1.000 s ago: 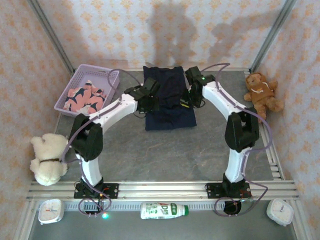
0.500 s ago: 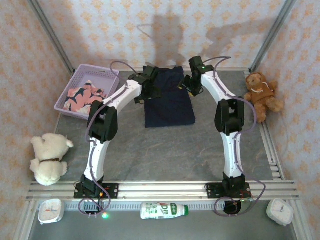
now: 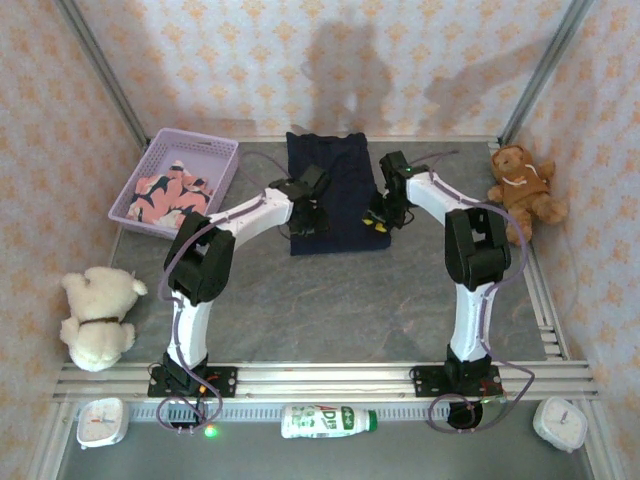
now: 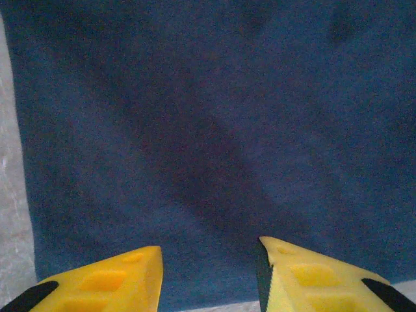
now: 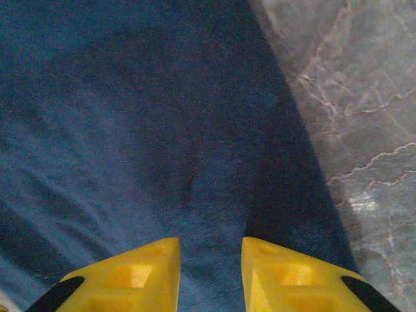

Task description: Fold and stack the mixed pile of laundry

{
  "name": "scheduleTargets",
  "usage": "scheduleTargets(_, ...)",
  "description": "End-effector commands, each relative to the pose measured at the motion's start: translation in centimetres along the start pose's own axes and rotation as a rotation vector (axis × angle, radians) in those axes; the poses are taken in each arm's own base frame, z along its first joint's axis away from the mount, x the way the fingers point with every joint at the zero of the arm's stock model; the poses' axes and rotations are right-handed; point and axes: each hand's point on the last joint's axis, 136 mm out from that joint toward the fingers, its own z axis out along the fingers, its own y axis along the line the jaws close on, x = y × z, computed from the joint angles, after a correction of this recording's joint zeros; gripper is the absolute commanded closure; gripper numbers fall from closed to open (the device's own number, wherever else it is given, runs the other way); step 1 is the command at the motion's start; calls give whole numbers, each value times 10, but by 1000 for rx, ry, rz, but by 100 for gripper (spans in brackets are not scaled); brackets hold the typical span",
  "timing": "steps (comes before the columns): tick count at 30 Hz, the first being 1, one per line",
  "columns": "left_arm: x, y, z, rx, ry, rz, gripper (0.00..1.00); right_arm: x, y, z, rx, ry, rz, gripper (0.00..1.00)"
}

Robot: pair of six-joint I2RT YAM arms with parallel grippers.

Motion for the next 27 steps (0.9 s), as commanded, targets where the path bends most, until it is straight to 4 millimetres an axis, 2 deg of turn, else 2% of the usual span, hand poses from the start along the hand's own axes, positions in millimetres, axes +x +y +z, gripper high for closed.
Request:
scheduleTargets(1, 5, 26, 22, -74, -8, -63, 57, -1, -11, 15, 23, -20, 34, 71)
scheduleTargets(4, 27, 37, 31, -102, 41, -75, 57, 12, -29, 17, 63, -11, 67, 71)
scheduleTargets(6, 41, 43, 28, -119, 46, -73, 57, 23, -40, 14, 79, -10, 78, 71)
scheduleTargets(12, 88, 56, 3, -129, 57, -73, 57, 70, -66, -1, 97, 23, 80, 71)
scheduleTargets(14, 103, 62, -8, -138, 71, -73, 53, 81, -70, -12, 91, 13, 70, 69)
scheduleTargets(17, 109, 66, -31, -133, 66, -87, 32, 93, -73, -33, 87, -12, 52, 59)
scheduleTargets(20, 105, 73, -56, -145, 31, -97, 18, 111, -74, -47, 76, -10, 31, 50)
scheduleTargets(23, 108, 79, -68, -151, 19, -118, 16, 134, -78, -46, 87, 29, 12, 46)
scheduleTargets(27, 117, 74, -56, -96, 41, -201, 18, 147, -80, -34, 83, 48, 13, 45)
